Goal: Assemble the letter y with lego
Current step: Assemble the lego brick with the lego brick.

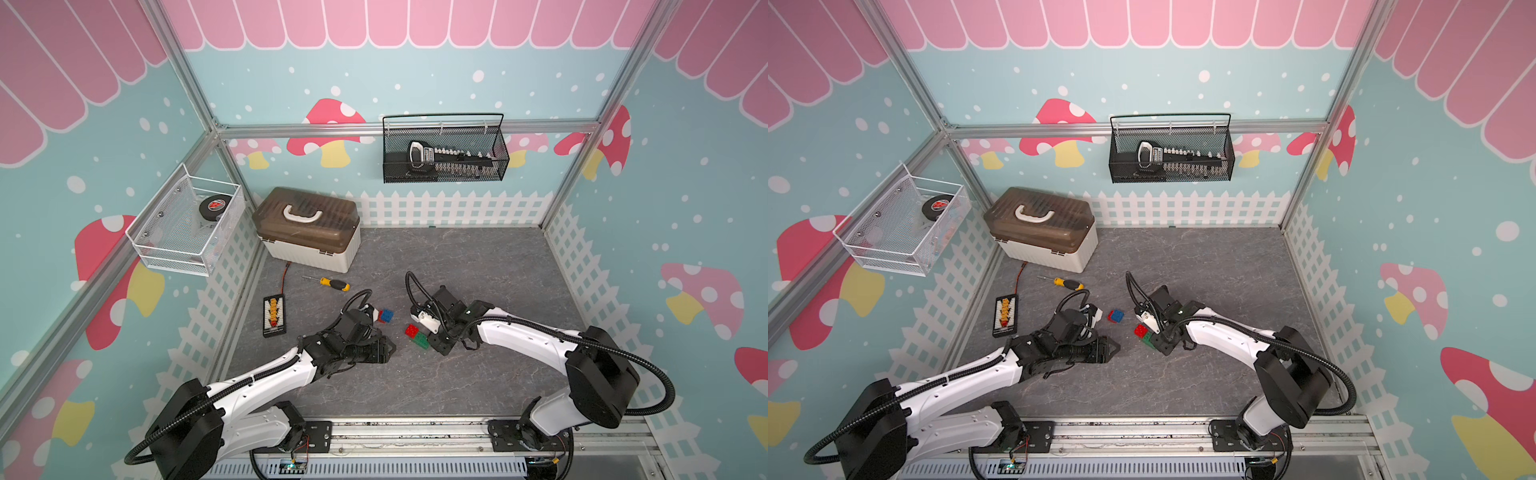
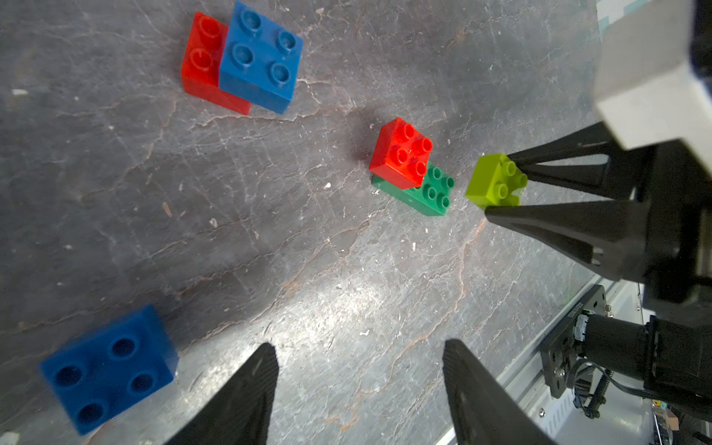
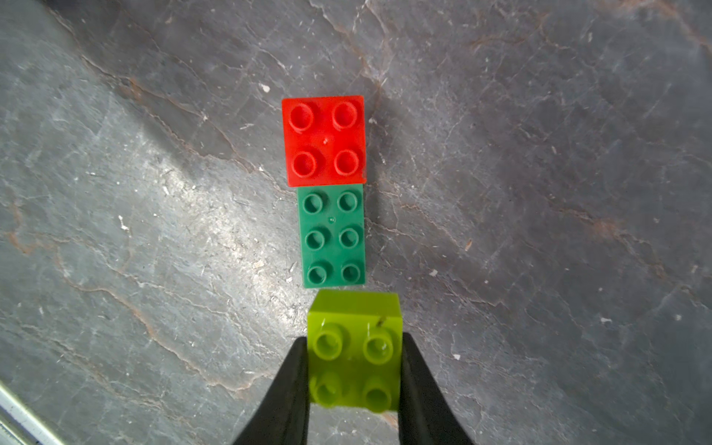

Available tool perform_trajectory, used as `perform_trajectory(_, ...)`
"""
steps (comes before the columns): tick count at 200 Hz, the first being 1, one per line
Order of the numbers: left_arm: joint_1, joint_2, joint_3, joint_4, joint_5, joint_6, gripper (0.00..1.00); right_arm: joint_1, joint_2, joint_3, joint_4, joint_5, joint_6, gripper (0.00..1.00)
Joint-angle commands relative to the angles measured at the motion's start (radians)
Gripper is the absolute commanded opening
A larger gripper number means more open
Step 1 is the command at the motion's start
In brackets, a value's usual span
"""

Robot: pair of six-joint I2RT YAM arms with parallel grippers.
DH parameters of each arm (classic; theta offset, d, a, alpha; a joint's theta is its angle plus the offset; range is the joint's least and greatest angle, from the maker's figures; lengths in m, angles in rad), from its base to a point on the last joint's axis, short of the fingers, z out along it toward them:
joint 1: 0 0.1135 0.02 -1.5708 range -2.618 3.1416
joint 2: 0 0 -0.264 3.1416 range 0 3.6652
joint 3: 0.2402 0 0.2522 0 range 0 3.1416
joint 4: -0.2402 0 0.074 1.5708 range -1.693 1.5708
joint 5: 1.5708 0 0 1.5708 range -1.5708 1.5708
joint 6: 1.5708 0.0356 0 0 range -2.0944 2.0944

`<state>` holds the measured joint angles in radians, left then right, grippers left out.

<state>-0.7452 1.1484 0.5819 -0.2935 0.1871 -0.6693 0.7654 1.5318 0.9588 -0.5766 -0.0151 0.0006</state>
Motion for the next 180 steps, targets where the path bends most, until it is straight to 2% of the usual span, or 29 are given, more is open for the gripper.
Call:
perform_trajectory(1, -0.005, -0.003, -0.015, 0.02, -0.017, 0.017, 0.7, -0.004, 0.015, -0.018, 0.014, -0.026, -0.019, 0.27)
perform_trajectory(180, 0.006, -0.019, -0.04, 0.022, -0.038, 0.02, 0.69, -0.003, 0.119, 0.035, -0.038, -0.043, -0.032, 0.28)
